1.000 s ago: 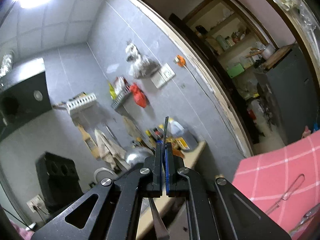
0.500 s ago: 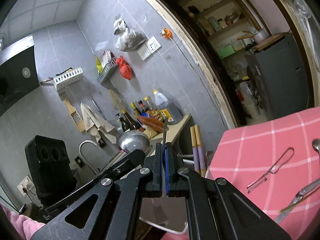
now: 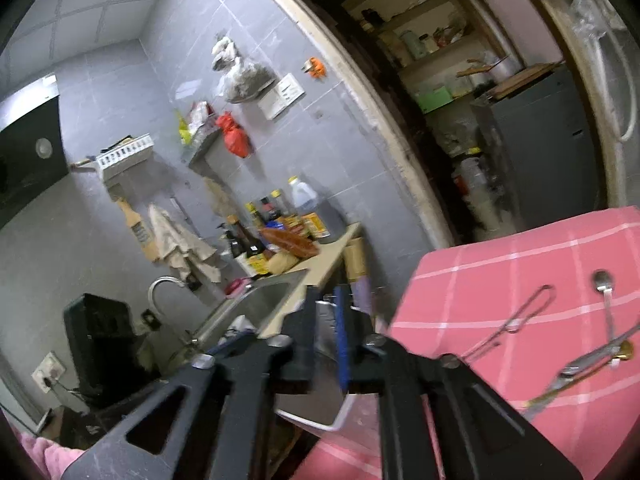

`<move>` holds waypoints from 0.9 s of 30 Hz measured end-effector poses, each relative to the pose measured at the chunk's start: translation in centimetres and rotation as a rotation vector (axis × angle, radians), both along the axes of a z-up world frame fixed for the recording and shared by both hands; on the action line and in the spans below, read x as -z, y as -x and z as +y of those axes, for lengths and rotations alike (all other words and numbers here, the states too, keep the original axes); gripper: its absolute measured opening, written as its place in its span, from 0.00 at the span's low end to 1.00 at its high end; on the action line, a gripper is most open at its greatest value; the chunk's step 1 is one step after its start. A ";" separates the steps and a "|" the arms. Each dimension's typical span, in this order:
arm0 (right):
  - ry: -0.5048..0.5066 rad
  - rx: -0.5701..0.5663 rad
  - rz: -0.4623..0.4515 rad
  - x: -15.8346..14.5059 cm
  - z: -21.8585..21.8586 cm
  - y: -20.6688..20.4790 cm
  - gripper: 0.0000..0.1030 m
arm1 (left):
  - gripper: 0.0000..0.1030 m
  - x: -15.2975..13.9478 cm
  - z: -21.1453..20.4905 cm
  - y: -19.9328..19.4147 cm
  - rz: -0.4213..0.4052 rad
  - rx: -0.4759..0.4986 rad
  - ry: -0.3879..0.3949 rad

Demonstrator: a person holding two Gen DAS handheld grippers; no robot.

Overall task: Organize utensils
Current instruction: 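Drop the spoon into the holder with the left tool while the right tool drops the fork in, then withdraw both tools from the holder back over the table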

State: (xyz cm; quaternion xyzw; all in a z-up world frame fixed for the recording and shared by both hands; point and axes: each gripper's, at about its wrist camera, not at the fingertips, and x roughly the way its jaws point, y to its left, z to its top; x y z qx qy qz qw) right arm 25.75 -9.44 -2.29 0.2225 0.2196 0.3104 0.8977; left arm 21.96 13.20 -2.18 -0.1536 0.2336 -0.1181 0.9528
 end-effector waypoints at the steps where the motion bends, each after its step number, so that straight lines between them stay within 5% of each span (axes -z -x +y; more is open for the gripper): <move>1: 0.009 0.018 0.000 -0.2 -0.5 0.2 0.38 | 0.50 -0.3 -0.1 0.4 -0.010 -0.013 0.011; 8: 0.182 0.213 -0.031 -1.9 -5.5 3.1 0.75 | 0.81 -2.6 -3.3 1.5 -0.056 -0.086 -0.059; 12: 0.300 0.332 -0.045 -2.6 -8.4 4.7 0.86 | 1.00 -3.2 -6.2 2.1 -0.099 -0.118 -0.120; 20: 0.483 0.520 -0.022 -2.5 -13.4 6.6 0.95 | 1.00 -2.2 -12.8 2.1 -0.119 -0.122 -0.248; 27: 0.555 0.562 0.017 -0.6 -16.8 5.8 0.95 | 1.00 -0.4 -17.5 0.5 -0.104 -0.078 -0.315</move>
